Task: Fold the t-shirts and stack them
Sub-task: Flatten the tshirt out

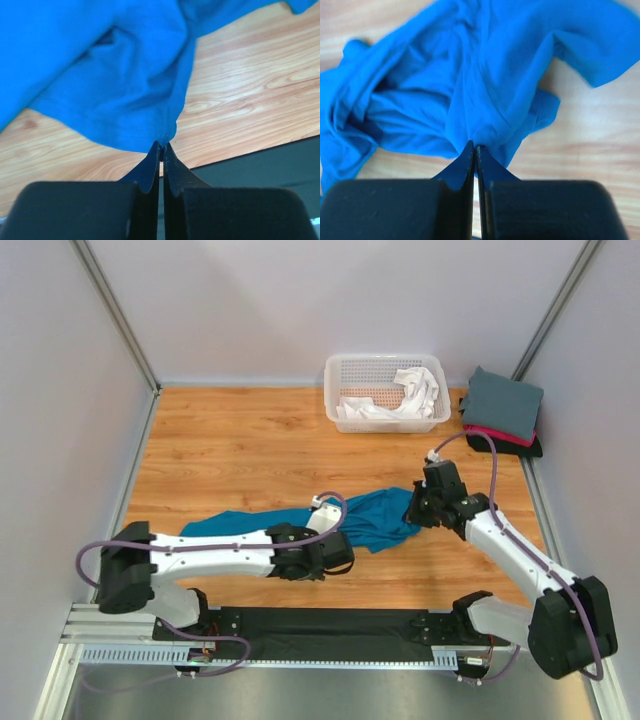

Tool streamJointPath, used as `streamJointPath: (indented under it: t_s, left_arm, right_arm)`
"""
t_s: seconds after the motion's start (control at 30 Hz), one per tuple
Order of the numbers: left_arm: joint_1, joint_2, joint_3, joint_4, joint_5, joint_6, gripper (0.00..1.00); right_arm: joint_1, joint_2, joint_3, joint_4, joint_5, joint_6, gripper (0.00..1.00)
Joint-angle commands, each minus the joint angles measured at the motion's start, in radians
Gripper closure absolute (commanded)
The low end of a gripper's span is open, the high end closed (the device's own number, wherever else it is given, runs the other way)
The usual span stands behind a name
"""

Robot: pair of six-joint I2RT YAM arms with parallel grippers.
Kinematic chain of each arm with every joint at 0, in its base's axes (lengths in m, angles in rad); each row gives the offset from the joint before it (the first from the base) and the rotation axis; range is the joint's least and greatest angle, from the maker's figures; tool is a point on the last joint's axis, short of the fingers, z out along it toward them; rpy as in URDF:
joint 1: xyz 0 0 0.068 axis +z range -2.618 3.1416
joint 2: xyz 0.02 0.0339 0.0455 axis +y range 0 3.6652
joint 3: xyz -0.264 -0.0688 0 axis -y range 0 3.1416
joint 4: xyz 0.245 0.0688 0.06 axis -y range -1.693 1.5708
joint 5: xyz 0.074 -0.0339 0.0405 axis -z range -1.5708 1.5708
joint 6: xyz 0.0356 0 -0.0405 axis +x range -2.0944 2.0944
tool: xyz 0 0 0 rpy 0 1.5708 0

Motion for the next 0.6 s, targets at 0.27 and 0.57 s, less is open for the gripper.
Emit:
streamJointPath:
  t_s: [0.27, 0.57]
  left_arm:
    - [0.098, -0.325, -0.148, -0.314, -0.151, -0.172, 1.00]
    - [0.300, -0.503, -0.212, -0.347, -0.188, -0.128, 1.00]
  right_arm:
    - [0.057, -0.173, -0.169, -0.026, -0.042, 0.135, 0.44]
    - [-0.036, -0.271, -0.028, -0.180, 0.284, 0.161, 0.00]
